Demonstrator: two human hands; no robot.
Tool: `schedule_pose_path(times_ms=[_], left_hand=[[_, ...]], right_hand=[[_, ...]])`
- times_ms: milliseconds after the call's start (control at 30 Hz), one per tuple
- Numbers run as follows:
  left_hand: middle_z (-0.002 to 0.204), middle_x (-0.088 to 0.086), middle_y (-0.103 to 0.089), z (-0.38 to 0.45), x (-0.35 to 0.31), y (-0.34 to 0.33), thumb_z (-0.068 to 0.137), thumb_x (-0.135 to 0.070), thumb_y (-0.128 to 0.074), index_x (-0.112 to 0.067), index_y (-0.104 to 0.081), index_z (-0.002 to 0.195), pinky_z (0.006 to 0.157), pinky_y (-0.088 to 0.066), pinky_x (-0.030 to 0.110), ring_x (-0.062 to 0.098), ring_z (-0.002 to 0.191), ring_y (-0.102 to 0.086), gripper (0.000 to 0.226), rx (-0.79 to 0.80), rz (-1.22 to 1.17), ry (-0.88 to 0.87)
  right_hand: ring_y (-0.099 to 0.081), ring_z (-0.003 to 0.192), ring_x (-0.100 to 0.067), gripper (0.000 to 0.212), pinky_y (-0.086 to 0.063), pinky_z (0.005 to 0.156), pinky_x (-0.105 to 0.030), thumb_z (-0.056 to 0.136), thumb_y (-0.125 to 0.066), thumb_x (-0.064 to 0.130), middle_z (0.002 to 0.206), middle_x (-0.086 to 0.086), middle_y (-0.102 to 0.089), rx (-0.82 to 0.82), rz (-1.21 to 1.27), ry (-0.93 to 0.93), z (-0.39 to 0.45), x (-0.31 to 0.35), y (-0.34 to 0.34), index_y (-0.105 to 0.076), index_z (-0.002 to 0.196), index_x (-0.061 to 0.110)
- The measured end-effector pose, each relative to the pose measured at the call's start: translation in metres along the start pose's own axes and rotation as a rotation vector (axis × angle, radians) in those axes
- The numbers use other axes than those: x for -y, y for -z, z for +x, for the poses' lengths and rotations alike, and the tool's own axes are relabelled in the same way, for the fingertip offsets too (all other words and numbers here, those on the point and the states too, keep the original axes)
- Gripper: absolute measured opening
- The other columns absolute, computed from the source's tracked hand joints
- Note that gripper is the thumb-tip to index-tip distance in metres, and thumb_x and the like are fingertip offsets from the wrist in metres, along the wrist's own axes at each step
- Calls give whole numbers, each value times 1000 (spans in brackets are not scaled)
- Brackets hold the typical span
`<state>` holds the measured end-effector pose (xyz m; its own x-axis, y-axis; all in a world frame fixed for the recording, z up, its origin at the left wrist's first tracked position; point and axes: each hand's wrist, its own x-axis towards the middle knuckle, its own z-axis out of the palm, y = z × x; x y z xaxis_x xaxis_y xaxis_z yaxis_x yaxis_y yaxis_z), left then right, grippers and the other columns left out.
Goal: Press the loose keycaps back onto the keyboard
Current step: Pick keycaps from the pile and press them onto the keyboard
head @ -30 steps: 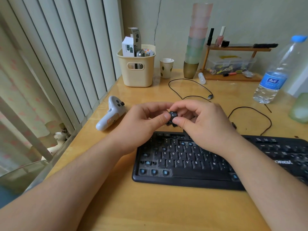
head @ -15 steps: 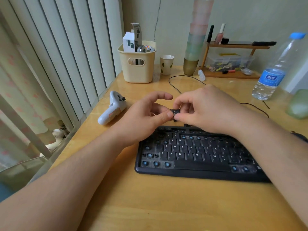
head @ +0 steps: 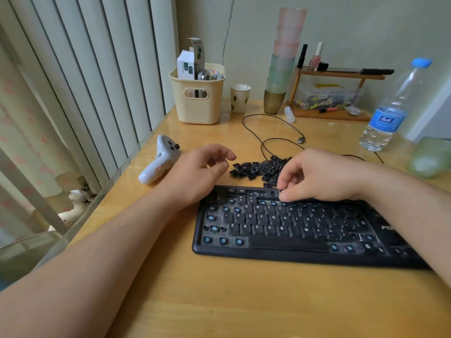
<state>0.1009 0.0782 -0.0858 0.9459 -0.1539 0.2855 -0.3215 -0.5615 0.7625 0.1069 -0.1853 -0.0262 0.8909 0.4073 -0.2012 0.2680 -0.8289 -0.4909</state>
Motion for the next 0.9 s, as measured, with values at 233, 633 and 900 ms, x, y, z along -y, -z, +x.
schedule_pose_path(times_ms=[233, 633, 900], left_hand=[[89, -15, -62, 2, 6, 0, 104, -26, -59, -37, -70, 111, 80, -41, 16, 0, 90, -56, 17, -8, 16, 18], [94, -13, -63, 3, 10, 0, 103, -30, -60, -41, -69, 111, 72, -37, 9, -6, 82, -54, 16, -17, 10, 54], [96, -10, -64, 3, 10, 1, 102, -29, -61, -39, -70, 112, 67, -35, -1, -9, 78, -52, 16, -10, 15, 38]], right_hand=[[-63, 69, -3, 12, -50, 71, -23, 77, -91, 29, 81, 3, -75, 45, 66, -17, 2, -5, 4, -81, 84, 28], [-66, 78, -4, 8, -50, 72, -27, 80, -87, 37, 77, 19, -74, 133, -196, -43, 14, 19, 4, -81, 80, 32], [-64, 76, 3, 7, -45, 67, -22, 84, -84, 36, 75, 25, -72, 111, -280, -28, 11, 26, 1, -80, 79, 32]])
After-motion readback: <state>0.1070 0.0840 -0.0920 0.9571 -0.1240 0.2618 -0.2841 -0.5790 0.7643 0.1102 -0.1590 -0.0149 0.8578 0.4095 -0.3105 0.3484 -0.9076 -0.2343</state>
